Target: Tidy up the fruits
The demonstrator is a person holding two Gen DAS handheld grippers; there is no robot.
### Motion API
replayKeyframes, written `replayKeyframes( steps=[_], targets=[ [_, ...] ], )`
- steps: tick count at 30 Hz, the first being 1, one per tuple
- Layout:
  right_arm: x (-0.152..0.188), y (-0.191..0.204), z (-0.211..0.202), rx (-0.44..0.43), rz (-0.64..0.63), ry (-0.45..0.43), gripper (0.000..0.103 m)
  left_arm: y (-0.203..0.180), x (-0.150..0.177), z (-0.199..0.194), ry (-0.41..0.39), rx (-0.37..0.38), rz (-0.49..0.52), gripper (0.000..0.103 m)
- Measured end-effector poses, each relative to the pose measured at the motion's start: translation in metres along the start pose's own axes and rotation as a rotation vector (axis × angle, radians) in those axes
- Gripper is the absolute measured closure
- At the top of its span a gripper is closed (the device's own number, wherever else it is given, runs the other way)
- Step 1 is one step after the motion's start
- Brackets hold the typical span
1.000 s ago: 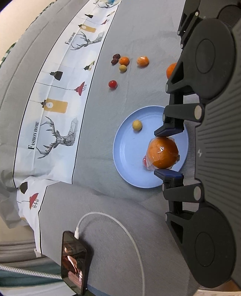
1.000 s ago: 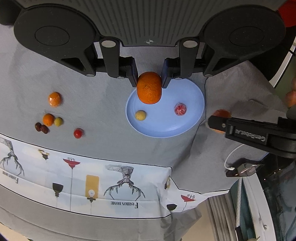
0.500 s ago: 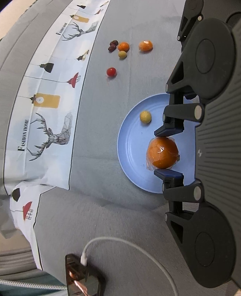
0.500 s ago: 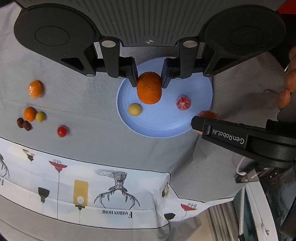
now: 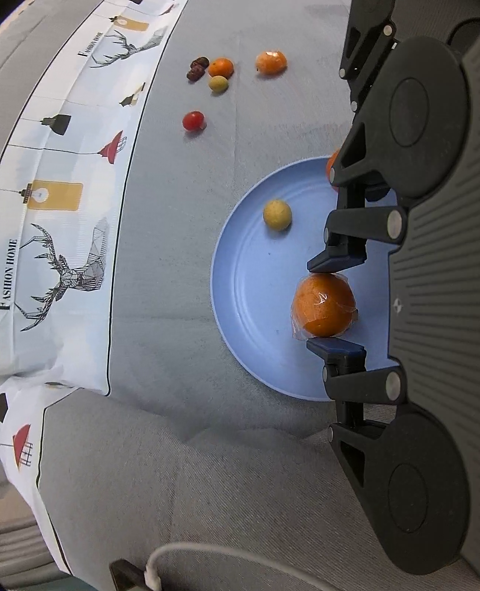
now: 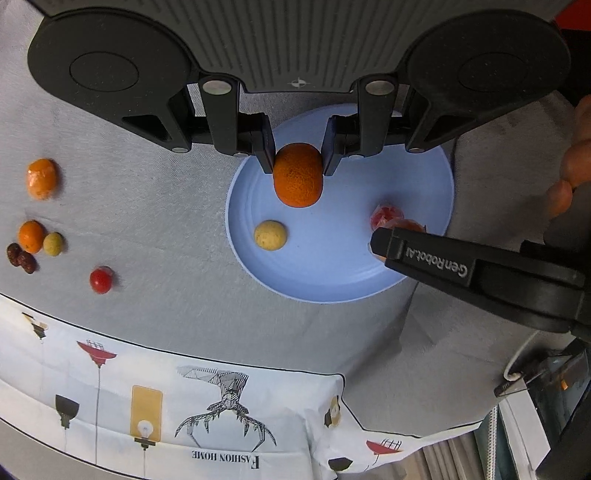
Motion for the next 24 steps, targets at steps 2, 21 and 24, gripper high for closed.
replayKeyframes(
  steps=[2,21,24],
  targets=[
    [-0.003,0.003,0.002,-0.021,-0.026,0.006,0.071,-0.002,-0.002,-0.001,-0.003,-0.003,0.017,0.026],
    [0.031,-0.005,-0.105,0.063,0.013,-0.060,0.007,0.020,0.069,-0.109,-0.048,-0.085,-0.045,0.000],
    [0.037,0.000,-0.121,0.076,0.027,-0.078,0.006,0.016,0.080,-0.124,-0.064,-0.094,-0.041,0.000]
  ],
)
Point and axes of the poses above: each gripper's, at about its wrist camera, not at the fingertips, and z roughly the way its jaws point, y to its left, x to its underside, the point moved 5 cm from there along z, roughly the way its jaws point, and after that the axes turned 6 degrees about x, right-handed, at the moved point
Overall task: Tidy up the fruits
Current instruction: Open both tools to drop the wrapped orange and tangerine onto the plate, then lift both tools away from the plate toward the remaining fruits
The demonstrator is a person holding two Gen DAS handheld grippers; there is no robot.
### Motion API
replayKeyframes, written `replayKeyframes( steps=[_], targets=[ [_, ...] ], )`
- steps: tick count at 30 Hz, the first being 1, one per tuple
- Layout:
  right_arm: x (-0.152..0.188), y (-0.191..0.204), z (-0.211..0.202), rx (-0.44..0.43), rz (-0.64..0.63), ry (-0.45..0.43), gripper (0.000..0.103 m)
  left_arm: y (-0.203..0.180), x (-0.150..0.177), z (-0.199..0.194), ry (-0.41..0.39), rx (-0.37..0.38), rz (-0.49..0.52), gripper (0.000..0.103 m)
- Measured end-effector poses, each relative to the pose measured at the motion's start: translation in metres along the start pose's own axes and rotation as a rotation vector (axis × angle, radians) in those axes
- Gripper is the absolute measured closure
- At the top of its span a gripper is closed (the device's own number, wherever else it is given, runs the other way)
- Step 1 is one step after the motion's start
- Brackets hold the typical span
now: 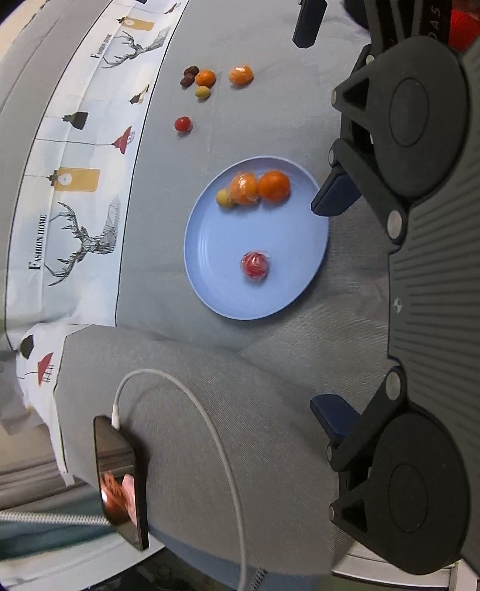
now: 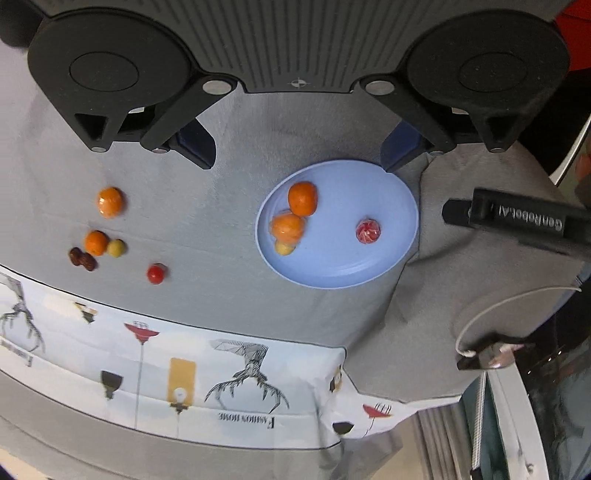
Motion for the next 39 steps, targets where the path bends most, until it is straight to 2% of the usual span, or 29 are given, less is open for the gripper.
replayKeyframes(
  steps=[9,18,39],
  targets=[
    [0.011,0.005,-0.040,0.039,-0.007,-0.059,0.003,-0.018,0.020,-0.037,-0.066,0.016,0.023,0.000],
    [0.010,0.007,-0.065,0.046,-0.025,-0.121,0.001,-0.026,0.019,-0.059,-0.118,0.014,0.042,0.000],
    [0.011,0.010,-0.069,0.051,-0.042,-0.121,0.001,-0.021,0.021,-0.068,-0.138,0.008,0.031,0.000]
  ],
)
Point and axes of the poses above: each gripper's, at about its wrist camera, not at the fingertips, and z roughly the way its jaws point, y to its left, x to its underside, the point moved 5 cm from there along z, roughly the way its jaws point, and after that the axes turned 6 degrees about x, right-handed, at the moved point
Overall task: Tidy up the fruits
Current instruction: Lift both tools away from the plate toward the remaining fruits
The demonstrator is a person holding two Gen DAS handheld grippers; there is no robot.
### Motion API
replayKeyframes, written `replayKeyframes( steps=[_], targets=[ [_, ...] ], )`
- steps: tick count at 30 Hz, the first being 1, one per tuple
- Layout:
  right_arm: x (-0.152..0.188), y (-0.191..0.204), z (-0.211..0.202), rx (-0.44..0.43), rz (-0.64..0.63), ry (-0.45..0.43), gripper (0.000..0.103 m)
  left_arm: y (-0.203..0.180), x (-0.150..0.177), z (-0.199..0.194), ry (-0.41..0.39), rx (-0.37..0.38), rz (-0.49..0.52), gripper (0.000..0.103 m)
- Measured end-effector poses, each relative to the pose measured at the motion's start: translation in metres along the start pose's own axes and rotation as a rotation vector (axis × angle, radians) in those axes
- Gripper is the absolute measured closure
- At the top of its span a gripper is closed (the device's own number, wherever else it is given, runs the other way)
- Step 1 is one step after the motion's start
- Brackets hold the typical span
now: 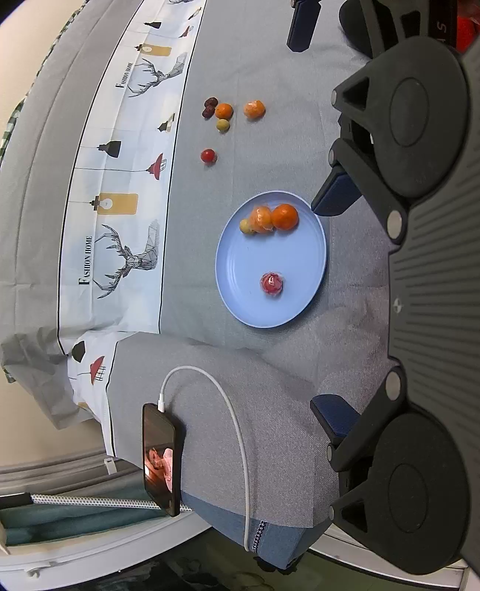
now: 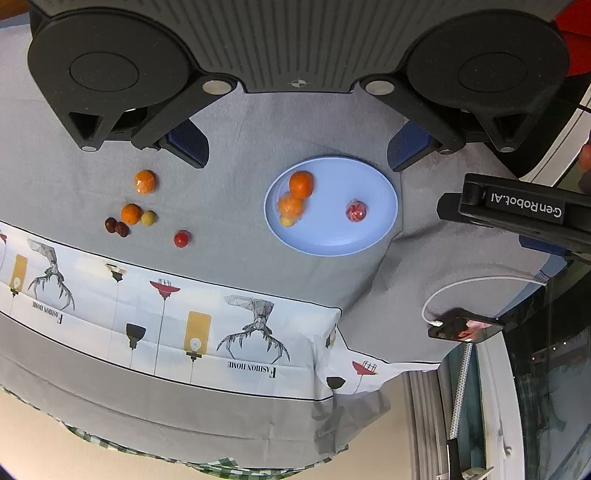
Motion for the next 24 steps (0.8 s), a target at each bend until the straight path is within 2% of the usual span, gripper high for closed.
replayKeyframes(
  steps=[24],
  targets=[
    [0.006,-0.004,0.013,0.005,0.023,0.044,0.001,0.001,0.003,0.017,0.038,-0.005,0.000,0.000]
  ],
)
Point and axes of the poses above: each gripper's, at about its wrist camera, not at the fingertips, and z roughly the way its jaws point, y to its left, x to its underside, the point moved 5 cm from there along z, roughly the way its jaws point, and after that the axes turned 6 degrees about x, right-handed, at the moved point
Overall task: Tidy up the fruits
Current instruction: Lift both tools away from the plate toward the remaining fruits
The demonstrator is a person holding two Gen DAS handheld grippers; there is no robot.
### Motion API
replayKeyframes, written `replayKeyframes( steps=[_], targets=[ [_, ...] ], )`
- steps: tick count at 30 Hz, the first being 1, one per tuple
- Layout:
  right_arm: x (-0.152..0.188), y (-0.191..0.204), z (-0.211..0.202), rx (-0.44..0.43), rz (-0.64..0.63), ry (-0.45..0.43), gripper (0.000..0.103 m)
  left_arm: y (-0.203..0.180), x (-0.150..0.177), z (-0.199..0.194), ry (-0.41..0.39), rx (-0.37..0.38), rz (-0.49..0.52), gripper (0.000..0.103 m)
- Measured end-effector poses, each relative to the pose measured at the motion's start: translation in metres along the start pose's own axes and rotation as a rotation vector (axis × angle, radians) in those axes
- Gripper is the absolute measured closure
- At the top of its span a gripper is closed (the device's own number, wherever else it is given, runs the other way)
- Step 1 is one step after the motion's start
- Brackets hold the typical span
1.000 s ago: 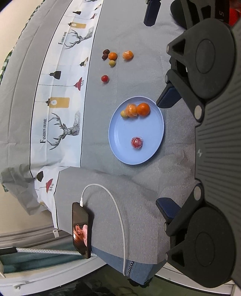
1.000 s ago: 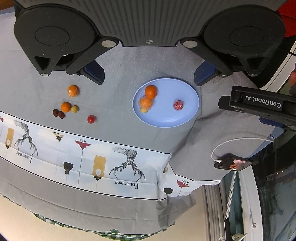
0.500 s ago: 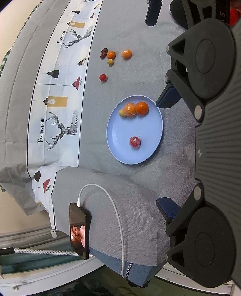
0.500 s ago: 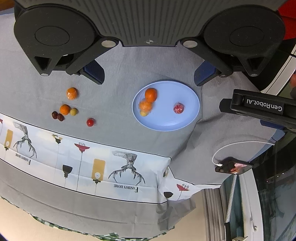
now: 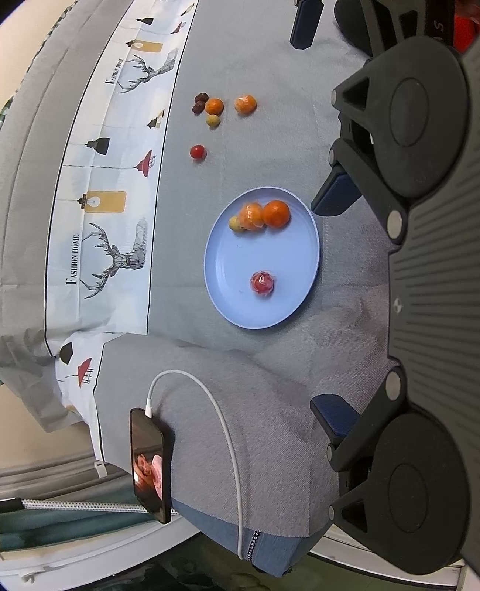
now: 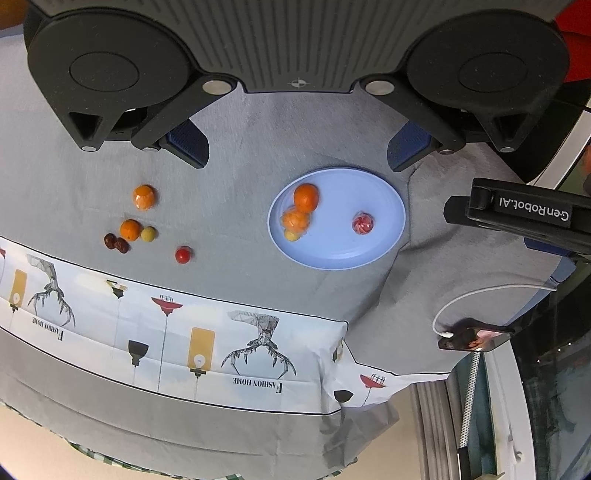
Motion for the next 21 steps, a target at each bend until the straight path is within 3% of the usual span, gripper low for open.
replayKeyframes(
  steps=[11,21],
  targets=[
    [0.001,-0.012,0.011,0.027,0.040,0.008,0.001,0.001,-0.004,0.010,0.017,-0.006,-0.012,0.000],
    [0.006,-0.055,0.035,0.097,0.142,0.026,0.001,-0.014,-0.018,0.035,0.065,-0.015,0.013,0.000]
  ],
)
Point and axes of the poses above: each gripper's, at about its wrist camera, not at the fingertips, and z roughly the way its jaws point, y to its left, x to its underside, the point moved 5 cm from there along z, roughly the way its jaws point, and after that the axes turned 6 degrees about x, right-handed, at the moved point
